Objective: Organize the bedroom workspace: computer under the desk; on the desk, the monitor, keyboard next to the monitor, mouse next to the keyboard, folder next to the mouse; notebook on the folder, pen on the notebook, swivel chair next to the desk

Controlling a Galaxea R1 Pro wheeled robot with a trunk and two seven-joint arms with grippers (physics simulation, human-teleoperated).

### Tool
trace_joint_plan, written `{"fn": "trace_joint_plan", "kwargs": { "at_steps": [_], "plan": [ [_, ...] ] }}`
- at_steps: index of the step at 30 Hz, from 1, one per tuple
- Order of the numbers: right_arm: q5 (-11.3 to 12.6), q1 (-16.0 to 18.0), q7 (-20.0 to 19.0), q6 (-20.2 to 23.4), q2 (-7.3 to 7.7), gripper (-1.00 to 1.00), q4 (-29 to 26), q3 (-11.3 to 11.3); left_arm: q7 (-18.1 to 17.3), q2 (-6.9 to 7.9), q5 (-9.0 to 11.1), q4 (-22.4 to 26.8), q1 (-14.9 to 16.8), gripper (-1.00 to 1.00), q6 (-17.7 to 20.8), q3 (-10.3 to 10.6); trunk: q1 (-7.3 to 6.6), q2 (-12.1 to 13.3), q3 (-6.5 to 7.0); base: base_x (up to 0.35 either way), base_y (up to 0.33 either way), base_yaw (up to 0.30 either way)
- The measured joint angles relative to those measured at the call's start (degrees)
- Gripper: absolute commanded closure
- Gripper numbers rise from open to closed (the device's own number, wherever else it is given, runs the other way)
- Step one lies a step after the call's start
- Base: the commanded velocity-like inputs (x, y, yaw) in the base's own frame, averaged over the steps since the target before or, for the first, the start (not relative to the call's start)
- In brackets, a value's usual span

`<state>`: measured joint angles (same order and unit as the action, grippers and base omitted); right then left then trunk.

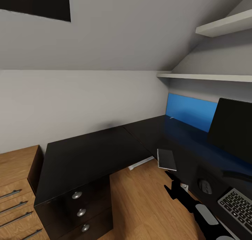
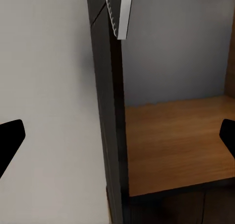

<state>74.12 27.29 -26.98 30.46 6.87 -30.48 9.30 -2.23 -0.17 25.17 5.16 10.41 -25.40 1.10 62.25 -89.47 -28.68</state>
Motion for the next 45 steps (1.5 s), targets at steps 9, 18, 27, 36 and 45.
{"fn": "trace_joint_plan", "kwargs": {
  "at_steps": [9, 18, 27, 36, 45],
  "plan": [
    [0.03, 0.0, -0.02, -0.04, 0.0, -1.0, -0.03, 0.07, -0.03, 0.0, -0.01, 0.0, 0.0, -1.0, -0.03, 0.04, -0.02, 0.0, 0.0, 0.135, 0.0, 0.0],
    [-0.04, 0.0, -0.12, -0.36, 0.0, -1.0, -0.05, 0.07, -0.04, -0.06, 0.01, 0.0, 0.0, -1.0, 0.0, 0.08, 0.0, 0.0, 0.0, 0.035, 0.0, 0.0],
    [-0.11, 0.0, 0.02, -0.57, -0.08, -1.0, 0.03, -0.01, -0.06, -0.09, -0.01, 0.0, 0.0, -1.0, 0.0, 0.08, 0.0, 0.0, 0.0, 0.002, 0.0, 0.0],
    [-0.27, 0.0, -0.22, -0.53, -0.1, -1.0, 0.04, -0.1, -0.07, -0.09, -0.01, 0.0, 0.01, -1.0, 0.0, 0.08, 0.0, 0.0, 0.0, 0.0, 0.0, 0.0],
    [-0.15, 0.0, -0.38, -0.53, -0.09, -1.0, 0.04, -0.02, -0.07, -0.09, -0.01, 0.0, 0.0, -1.0, 0.0, 0.08, 0.0, 0.0, 0.0, 0.0, 0.0, 0.0]
  ]
}}
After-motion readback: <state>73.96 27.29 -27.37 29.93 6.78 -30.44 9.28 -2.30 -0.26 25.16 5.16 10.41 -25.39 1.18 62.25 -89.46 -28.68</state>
